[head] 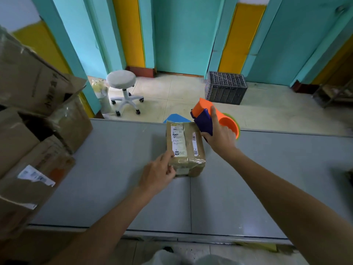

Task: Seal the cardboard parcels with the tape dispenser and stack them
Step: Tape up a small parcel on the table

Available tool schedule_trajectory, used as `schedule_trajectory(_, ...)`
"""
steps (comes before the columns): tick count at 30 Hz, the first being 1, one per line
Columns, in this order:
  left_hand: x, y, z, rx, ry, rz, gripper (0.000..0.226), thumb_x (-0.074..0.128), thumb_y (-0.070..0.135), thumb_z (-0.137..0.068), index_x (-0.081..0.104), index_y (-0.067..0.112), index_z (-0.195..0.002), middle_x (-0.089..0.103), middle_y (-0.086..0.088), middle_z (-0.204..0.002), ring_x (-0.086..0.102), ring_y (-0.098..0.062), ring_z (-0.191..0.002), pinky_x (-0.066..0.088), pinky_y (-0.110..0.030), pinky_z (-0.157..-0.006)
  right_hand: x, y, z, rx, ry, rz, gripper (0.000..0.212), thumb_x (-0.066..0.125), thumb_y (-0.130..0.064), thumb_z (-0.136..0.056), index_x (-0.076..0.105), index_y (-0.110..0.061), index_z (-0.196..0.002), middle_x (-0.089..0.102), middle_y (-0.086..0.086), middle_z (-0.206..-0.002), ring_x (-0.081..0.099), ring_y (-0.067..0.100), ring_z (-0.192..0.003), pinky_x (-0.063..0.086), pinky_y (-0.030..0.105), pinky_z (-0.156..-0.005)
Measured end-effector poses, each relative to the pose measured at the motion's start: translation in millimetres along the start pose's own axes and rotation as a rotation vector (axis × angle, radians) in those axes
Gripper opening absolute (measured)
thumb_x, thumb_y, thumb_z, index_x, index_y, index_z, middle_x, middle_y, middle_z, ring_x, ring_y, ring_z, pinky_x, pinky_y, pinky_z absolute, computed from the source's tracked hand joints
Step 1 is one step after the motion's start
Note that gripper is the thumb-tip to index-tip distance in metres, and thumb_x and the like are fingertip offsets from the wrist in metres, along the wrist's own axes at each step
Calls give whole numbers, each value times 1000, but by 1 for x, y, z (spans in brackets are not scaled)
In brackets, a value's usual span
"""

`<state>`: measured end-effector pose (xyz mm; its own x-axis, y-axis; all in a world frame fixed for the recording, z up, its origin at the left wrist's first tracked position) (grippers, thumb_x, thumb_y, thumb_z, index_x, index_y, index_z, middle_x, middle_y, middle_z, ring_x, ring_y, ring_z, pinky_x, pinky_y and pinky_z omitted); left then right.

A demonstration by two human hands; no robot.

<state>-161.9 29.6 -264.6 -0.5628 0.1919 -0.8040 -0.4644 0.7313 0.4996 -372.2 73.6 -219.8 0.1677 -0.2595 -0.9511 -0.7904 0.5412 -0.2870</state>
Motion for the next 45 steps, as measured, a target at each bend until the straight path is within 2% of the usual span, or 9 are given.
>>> schedule_trajectory(3,4,2,-3,-83,-178,121,52,74,26,-73,43,20,-115,63,1,-110,61,-20,-80,42,-19,-66,4,12,6,44,-14,-94,91,60,-39,-89,-4,-21,-151,58,17,-121,61,32,-95,53,45,-76)
schedule_trajectory(10,-2,-6,-15,-188,-240,297,42,76,32,-74,43,18,-97,50,13,-65,44,-6,-54,37,-11,-50,13,15,12,125,-45,-322,93,65,-38,-86,1,-20,-151,50,13,-134,54,30,-111,48,37,-80)
schedule_trajectory(13,3,-9,-12,-148,-255,190,58,71,34,-79,46,17,-128,68,1,-98,63,-15,-74,43,-10,-63,17,16,14,160,-51,-400,94,67,-36,-85,1,-22,-151,48,11,-137,51,28,-116,47,35,-81)
schedule_trajectory(15,7,-16,-6,-113,-372,82,80,68,38,-81,20,36,-146,62,-2,-124,63,-22,-96,47,-23,-82,18,14,16,164,-62,-456,95,68,-35,-84,2,-23,-151,48,9,-137,50,27,-118,47,36,-83)
schedule_trajectory(20,-4,-26,-7,77,-412,-44,88,64,37,-84,-2,33,-143,58,-4,-128,59,-22,-101,45,-28,-86,7,29,18,178,-132,-583,86,70,-28,-83,15,-25,-149,50,6,-134,50,21,-109,45,32,-80)
schedule_trajectory(26,-15,-36,-15,104,-738,19,89,43,86,-61,-1,60,-133,22,3,-147,28,-13,-131,30,-28,-107,-9,62,24,160,-258,-578,85,73,-27,-80,21,-25,-148,48,4,-135,50,25,-116,45,37,-88)
schedule_trajectory(33,-17,-17,-26,193,-354,-70,66,68,30,-82,38,20,-140,56,-8,-131,61,-30,-107,45,-33,-91,-2,68,35,178,-268,-667,84,75,-29,-78,25,-27,-146,52,3,-130,53,24,-111,50,44,-91)
schedule_trajectory(40,-30,-45,-39,142,-393,28,64,53,-10,-79,53,28,-130,48,-3,-140,49,-25,-125,34,-28,-104,-42,74,31,151,-210,-730,83,77,-30,-75,30,-28,-144,55,0,-124,56,21,-106,51,42,-88)
schedule_trajectory(45,-52,-9,-60,-36,-500,-366,50,51,53,-85,50,34,-131,17,-2,-156,22,-26,-139,19,-47,-111,-64,70,33,94,-321,-651,73,71,-18,-82,31,-33,-141,56,-4,-114,56,9,-91,47,23,-68)
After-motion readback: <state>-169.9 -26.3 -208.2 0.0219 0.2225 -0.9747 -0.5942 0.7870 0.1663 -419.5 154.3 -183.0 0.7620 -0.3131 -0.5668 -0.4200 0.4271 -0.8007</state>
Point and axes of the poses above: each hand's wrist, its own z-axis away from the middle knuckle, its own x-axis out of the palm, y = z × x, the point moved 4 cm from there along -z, towards the middle knuckle
